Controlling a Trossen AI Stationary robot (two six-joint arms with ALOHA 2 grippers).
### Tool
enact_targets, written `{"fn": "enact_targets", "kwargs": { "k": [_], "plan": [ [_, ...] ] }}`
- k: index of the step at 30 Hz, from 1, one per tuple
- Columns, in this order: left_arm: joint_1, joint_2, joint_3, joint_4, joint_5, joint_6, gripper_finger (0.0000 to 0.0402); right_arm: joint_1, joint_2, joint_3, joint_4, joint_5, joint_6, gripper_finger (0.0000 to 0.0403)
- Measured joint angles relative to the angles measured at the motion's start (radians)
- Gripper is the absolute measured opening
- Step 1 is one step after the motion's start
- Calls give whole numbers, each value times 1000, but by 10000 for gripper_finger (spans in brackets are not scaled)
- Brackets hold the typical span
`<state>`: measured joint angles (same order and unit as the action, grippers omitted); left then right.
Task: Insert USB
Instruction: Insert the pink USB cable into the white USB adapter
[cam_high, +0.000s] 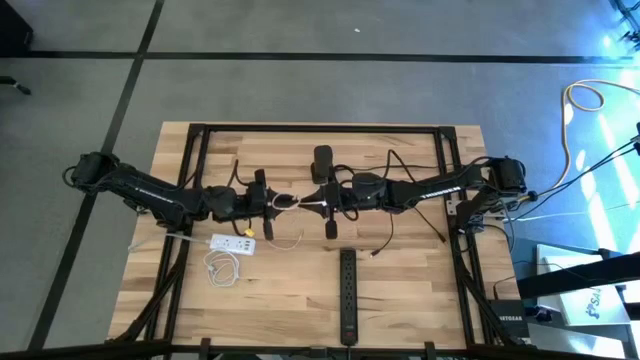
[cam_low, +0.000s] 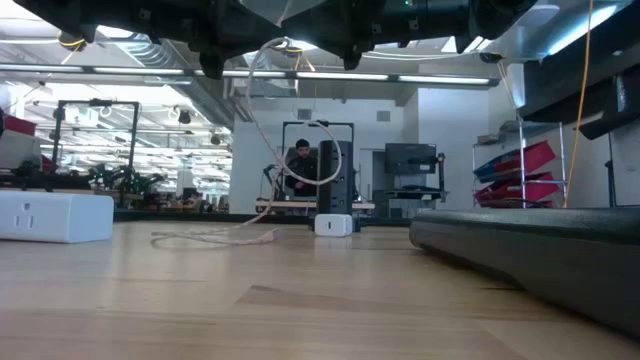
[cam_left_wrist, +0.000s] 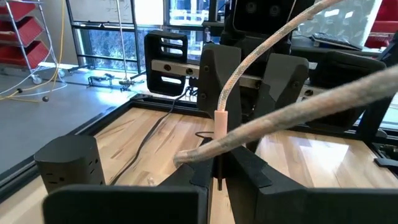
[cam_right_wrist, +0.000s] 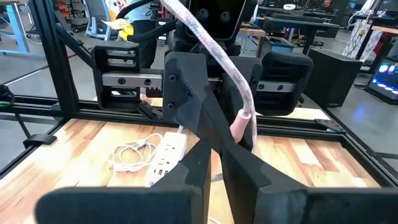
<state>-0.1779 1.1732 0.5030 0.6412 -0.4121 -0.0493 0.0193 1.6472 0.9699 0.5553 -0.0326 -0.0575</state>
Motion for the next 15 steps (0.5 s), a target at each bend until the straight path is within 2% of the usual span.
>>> {"fn": "enact_targets", "kwargs": {
  "k": [8, 12, 15],
  "plan": [
    [-1, 0, 0, -5, 12, 2, 14, -30, -40, 1, -27, 74, -7, 30],
    [-1, 0, 0, -2, 9, 3, 14, -36, -44, 1, -16, -1, 24, 41],
    [-1, 0, 0, -2, 8, 0, 14, -31, -38, 1, -27, -16, 26, 48]
  ]
}}
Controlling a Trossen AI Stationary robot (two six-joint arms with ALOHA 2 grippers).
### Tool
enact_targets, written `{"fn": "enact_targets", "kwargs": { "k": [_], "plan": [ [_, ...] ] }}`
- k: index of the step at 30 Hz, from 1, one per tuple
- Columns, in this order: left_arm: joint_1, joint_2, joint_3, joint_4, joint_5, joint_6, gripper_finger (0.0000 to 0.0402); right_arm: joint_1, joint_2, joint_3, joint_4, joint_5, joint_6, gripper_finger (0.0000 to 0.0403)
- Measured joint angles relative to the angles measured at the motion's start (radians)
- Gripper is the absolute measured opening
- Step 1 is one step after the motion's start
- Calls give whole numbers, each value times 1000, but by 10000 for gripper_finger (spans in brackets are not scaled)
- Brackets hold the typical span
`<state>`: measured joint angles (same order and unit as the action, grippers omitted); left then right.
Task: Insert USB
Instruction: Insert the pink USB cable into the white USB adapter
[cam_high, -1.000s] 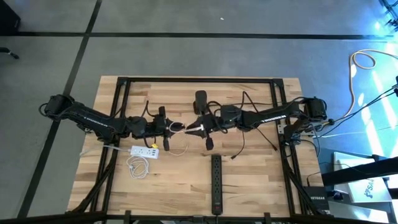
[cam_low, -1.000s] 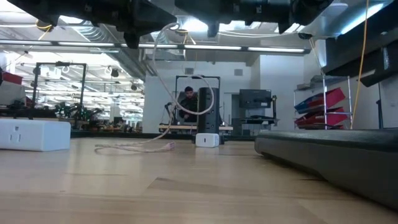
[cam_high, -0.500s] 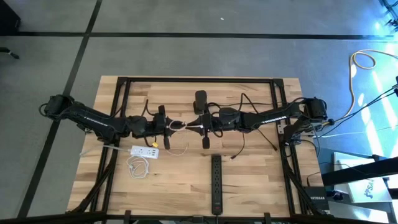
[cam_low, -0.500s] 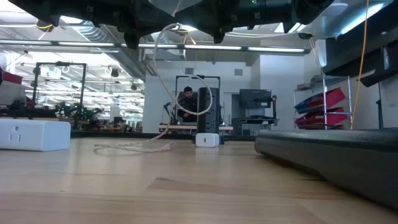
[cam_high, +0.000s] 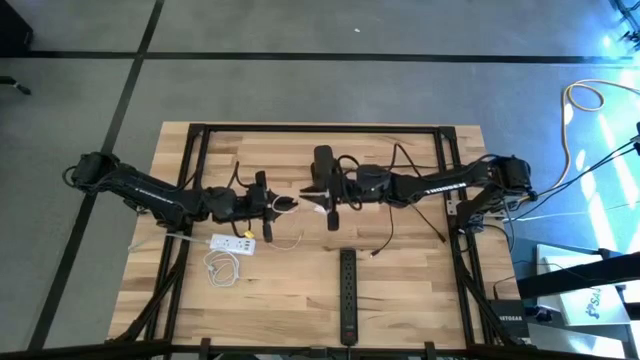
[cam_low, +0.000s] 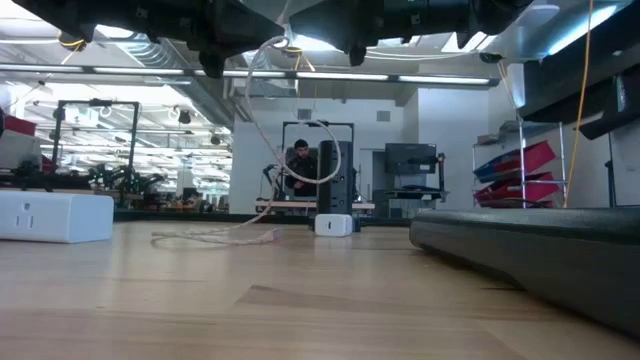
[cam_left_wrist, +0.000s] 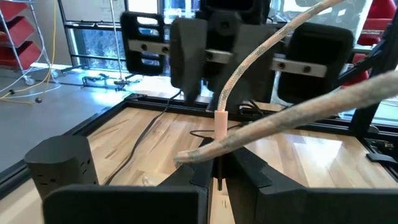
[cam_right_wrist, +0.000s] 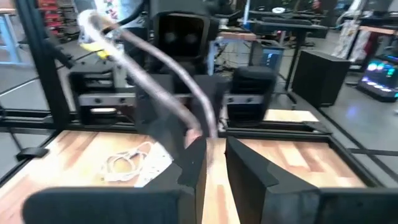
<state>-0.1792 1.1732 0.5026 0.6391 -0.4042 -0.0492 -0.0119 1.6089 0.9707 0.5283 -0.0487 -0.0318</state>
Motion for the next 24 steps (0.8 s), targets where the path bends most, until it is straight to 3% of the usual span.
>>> {"fn": "enact_targets", "kwargs": {
  "k": [24],
  "plan": [
    [-4, 2, -1, 2, -11, -2, 14, -1, 6, 0, 25, -71, 0, 56]
  ]
}}
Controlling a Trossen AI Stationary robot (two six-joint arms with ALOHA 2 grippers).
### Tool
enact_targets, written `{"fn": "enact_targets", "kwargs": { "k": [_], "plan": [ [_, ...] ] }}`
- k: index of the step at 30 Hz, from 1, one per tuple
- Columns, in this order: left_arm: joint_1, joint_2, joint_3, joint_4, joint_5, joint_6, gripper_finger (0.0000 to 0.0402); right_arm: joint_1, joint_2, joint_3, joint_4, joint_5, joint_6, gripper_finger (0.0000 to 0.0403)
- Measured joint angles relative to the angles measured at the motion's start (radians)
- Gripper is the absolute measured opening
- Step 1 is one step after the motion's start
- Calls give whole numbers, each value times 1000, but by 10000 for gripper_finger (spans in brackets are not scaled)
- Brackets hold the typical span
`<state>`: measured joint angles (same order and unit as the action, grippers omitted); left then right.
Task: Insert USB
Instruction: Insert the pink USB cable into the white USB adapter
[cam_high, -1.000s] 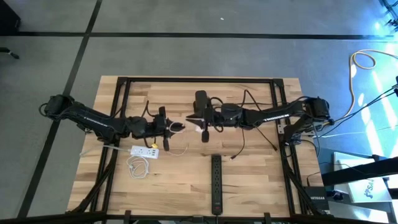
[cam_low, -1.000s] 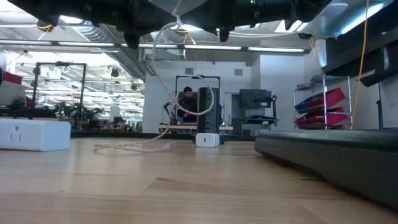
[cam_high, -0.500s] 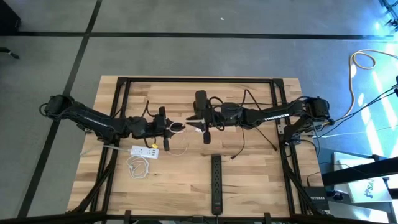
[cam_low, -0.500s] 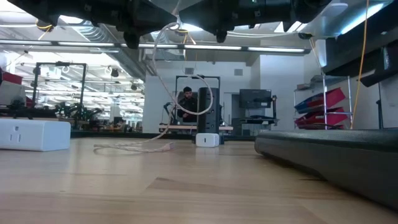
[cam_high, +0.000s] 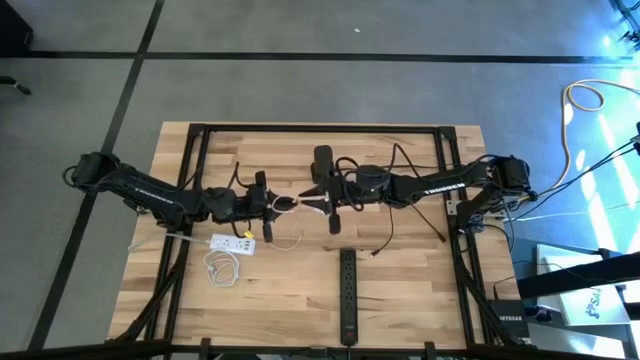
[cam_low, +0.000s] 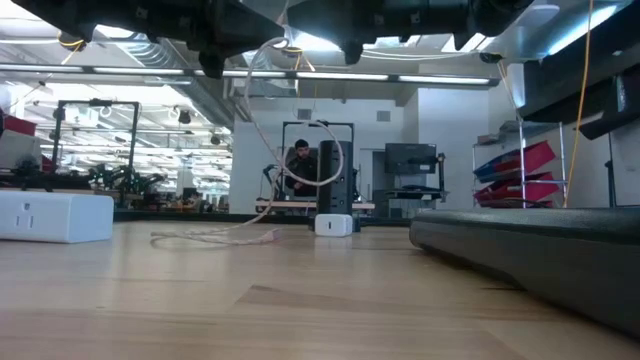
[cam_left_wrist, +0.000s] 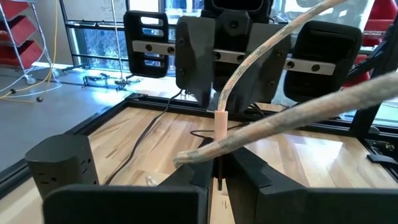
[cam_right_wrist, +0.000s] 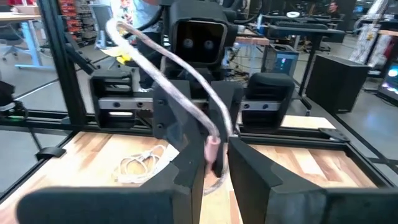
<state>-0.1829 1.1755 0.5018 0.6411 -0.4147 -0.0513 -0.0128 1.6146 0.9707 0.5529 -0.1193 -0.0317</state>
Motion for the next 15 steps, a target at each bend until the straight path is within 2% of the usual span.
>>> {"fn": "enact_targets", "kwargs": {
  "k": [15],
  "plan": [
    [0, 0, 0, 0, -1, 0, 14, 0, 22, 0, 19, -8, -9, 64]
  ]
}}
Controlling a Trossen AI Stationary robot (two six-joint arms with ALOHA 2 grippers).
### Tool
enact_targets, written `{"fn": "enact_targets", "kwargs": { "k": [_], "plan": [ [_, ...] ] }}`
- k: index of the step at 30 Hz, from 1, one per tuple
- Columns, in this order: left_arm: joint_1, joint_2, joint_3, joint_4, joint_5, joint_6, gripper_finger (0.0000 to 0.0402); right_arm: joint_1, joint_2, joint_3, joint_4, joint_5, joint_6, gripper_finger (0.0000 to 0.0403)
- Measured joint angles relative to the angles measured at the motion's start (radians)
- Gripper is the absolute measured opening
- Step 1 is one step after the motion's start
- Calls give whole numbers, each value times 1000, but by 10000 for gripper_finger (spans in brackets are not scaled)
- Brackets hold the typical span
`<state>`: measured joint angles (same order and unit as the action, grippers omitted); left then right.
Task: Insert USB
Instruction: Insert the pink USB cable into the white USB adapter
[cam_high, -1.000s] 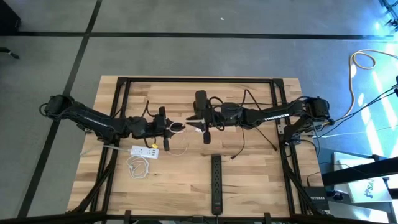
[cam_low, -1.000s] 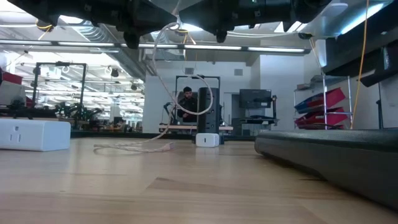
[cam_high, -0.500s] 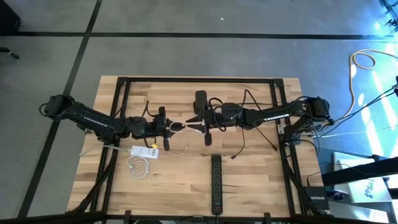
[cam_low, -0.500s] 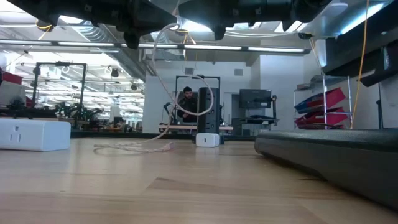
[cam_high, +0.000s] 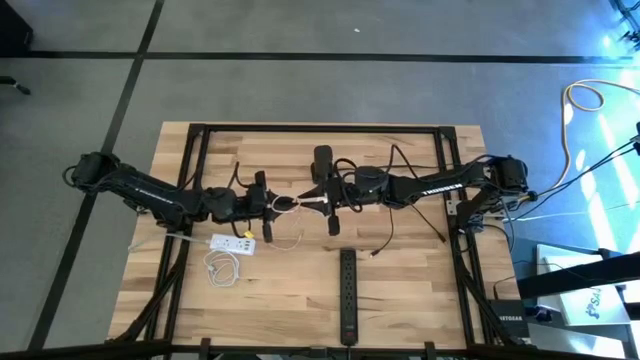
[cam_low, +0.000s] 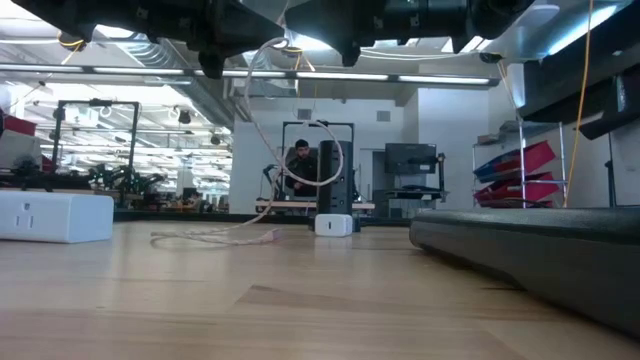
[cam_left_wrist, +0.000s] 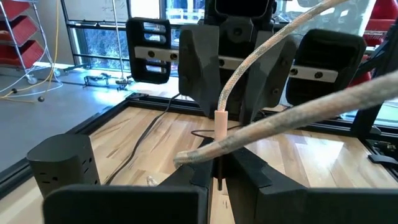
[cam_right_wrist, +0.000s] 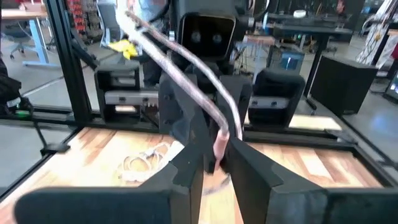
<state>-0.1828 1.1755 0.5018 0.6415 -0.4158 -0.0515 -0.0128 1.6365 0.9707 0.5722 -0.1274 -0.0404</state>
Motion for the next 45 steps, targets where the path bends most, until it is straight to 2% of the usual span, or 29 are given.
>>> {"fn": "enact_targets", "kwargs": {
  "k": [6, 15, 28, 38, 45],
  "plan": [
    [0, 0, 0, -2, 0, 0, 14, -1, 3, 0, 7, 29, 6, 80],
    [0, 0, 0, -1, 0, 0, 14, -1, 28, 35, -12, 30, 9, 63],
    [0, 0, -1, -2, 1, 7, 14, -1, 36, 57, -46, 30, 9, 61],
    [0, 0, -1, -3, -2, 7, 14, 0, 36, 57, -46, 30, 8, 7],
    [0, 0, -1, -8, 0, 7, 14, -1, 36, 57, -46, 14, 7, 4]
  ]
}}
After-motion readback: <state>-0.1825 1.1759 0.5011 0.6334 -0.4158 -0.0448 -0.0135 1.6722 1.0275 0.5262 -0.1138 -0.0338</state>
